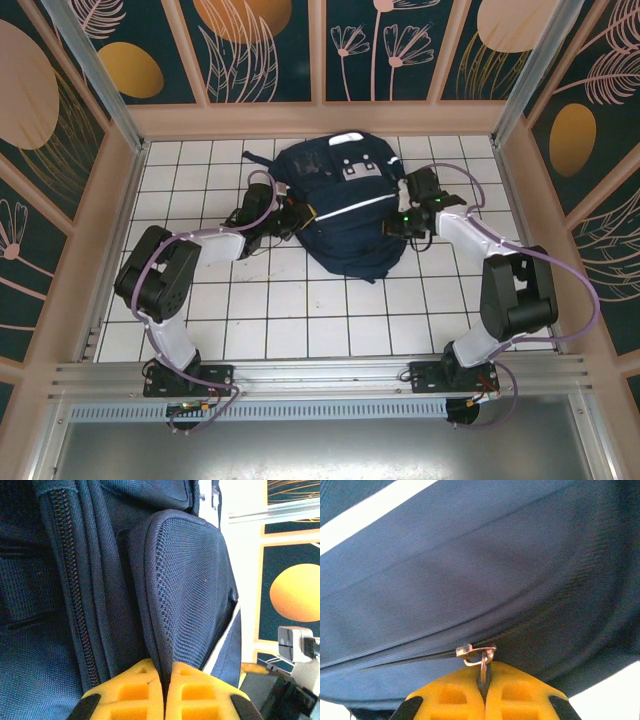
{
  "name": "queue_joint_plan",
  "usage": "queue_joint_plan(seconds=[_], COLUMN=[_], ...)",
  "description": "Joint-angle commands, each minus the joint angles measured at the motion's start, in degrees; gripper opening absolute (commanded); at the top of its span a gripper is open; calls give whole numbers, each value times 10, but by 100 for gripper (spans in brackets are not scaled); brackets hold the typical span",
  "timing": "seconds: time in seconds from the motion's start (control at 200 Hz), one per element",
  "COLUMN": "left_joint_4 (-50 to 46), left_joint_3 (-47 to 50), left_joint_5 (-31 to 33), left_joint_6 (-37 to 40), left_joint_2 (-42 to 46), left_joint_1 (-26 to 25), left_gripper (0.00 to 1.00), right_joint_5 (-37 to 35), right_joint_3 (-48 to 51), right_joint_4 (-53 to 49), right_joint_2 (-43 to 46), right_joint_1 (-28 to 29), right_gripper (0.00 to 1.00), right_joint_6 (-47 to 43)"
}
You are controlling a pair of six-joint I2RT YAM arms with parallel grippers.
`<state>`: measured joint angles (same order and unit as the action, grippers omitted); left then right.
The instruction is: Pack the student bag
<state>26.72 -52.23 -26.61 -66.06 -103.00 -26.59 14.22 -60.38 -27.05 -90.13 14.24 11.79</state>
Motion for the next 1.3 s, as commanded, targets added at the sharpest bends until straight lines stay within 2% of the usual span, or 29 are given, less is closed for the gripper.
queue_joint_plan(seconds=[0.0,0.19,0.32,0.365,0.445,0.495,0.58,0.61,0.74,0.821,0.936,0.951,1.071,1.101,1.216,1.291], left_joint_4=[-8,-41,-30,-18,-23,-45,-88,-98,-127,-150,-195,-202,-228,-226,-214,-189], left_joint_3=[8,-29,-87,-99,-137,-167,-202,-207,-181,-158,-139,-139,-106,-93,-52,-26], left_joint_5=[19,28,0,2,7,14,20,21,29,38,62,67,92,94,81,65], left_joint_6=[31,71,66,56,57,66,88,93,110,124,149,153,157,150,126,101], left_joint_2=[31,-3,-58,-69,-83,-90,-89,-84,-32,12,77,84,142,153,177,178], left_joint_1=[33,61,76,77,78,80,87,92,118,133,141,141,141,140,140,140], left_gripper=[0,0,0,0,0,12,45,50,59,66,68,72,74,80,88,88], right_joint_5=[-58,17,104,142,166,181,204,212,235,239,226,223,193,191,208,239], right_joint_3=[-8,22,50,63,79,87,91,88,49,5,-50,-55,-92,-95,-93,-94], right_joint_4=[-20,-6,22,53,113,159,251,279,371,385,394,395,401,410,455,481], right_joint_2=[19,36,49,53,59,55,32,19,-53,-101,-151,-157,-183,-185,-185,-185], right_joint_1=[-41,-13,55,85,128,153,194,206,247,259,264,264,264,264,264,264], right_gripper=[0,0,0,0,0,0,0,0,0,0,0,0,0,0,0,0], right_joint_6=[-20,6,36,58,106,138,190,202,231,230,228,228,222,225,239,247])
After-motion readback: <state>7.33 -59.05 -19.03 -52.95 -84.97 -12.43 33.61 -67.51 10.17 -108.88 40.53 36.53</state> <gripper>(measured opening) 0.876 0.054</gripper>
